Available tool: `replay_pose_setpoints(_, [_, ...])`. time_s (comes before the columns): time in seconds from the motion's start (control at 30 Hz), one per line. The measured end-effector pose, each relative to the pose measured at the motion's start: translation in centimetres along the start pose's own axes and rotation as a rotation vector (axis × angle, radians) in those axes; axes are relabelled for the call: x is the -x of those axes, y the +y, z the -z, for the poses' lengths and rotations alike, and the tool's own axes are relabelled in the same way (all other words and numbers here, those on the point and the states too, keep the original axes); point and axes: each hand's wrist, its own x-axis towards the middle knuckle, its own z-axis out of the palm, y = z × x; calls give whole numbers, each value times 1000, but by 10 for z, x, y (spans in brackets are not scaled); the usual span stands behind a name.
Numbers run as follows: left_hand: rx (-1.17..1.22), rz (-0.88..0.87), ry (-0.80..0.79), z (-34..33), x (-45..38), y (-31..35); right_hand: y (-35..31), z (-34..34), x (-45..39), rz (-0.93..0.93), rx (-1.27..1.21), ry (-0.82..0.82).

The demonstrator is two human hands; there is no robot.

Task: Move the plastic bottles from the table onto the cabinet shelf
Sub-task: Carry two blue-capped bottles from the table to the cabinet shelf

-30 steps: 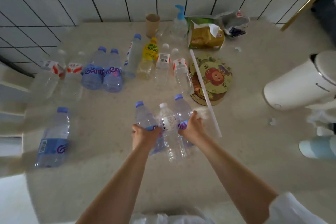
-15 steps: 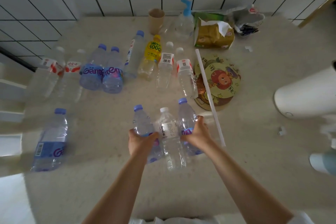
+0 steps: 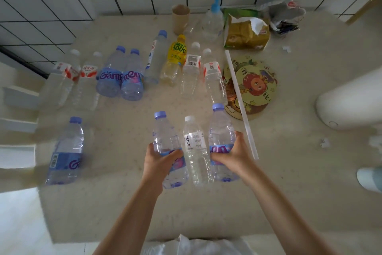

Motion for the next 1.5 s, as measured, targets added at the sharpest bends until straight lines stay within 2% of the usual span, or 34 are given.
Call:
replay_pose_setpoints(0.3, [-44,-88,-192,22,23,-16,15,-13,63,-17,-178,61])
replay_pose_setpoints(0.5, [-80,-136,-354,48,42,-36,32,-43,120,-99,-458,111])
replay_pose_setpoints(0.7, [-191,-177,-452,67,66,-56,68,-76,172,-214,-618,184])
replay_pose_setpoints(0.83, [-283,-211,-557,63,85,-71,97,-81,212,-216,-827,192])
replay_pose_setpoints(1.17, [-547,-324,-916,10,169,-125,194,-83,320,-248,-1163,520])
replay_pose_setpoints(1.5, [-919,-365,-1237,-26,315,-265,332,-105,491,-380,-1366,880])
